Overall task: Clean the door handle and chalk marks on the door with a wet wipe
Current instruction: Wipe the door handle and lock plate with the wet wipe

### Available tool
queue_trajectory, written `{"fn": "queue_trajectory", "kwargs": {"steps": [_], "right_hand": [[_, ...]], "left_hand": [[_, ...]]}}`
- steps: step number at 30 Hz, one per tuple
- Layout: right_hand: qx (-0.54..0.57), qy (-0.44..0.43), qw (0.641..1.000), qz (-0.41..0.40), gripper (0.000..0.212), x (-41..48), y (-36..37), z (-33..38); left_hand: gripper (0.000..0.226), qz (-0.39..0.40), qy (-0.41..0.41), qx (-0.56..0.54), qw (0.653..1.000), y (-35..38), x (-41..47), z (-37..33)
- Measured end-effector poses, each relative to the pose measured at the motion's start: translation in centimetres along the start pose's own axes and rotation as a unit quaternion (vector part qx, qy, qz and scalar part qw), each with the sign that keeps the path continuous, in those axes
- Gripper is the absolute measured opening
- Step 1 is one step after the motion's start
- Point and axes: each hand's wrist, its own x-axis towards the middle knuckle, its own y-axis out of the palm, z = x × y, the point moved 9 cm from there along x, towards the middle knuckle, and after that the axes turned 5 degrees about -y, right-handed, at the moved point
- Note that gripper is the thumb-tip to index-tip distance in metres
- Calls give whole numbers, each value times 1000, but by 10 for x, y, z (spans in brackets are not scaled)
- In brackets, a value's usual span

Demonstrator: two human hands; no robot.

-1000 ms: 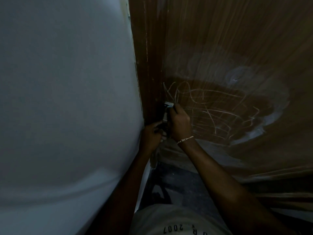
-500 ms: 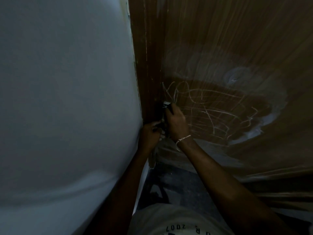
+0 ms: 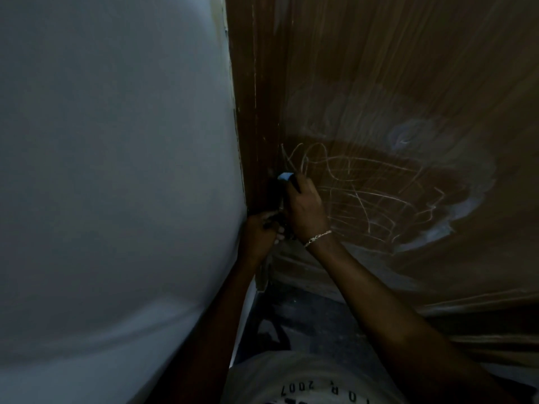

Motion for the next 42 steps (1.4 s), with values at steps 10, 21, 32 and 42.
{"fn": "queue_trajectory", "kwargs": {"steps": [10, 21, 32, 42], "right_hand": [[-33, 55, 998, -24, 21, 7, -9, -4], [49, 251, 963, 86, 21, -33, 10, -58], [112, 336, 928, 112, 21, -33, 19, -67], [113, 339, 929, 93, 20, -36, 12, -61]], "left_hand": [[37, -1, -6, 1, 1000, -2, 2, 4], [38, -7, 3, -2, 1000, -1, 4, 4], [38, -6, -3, -6, 1000, -2, 4, 5], [38, -8, -3, -5, 1000, -3, 4, 5]]}}
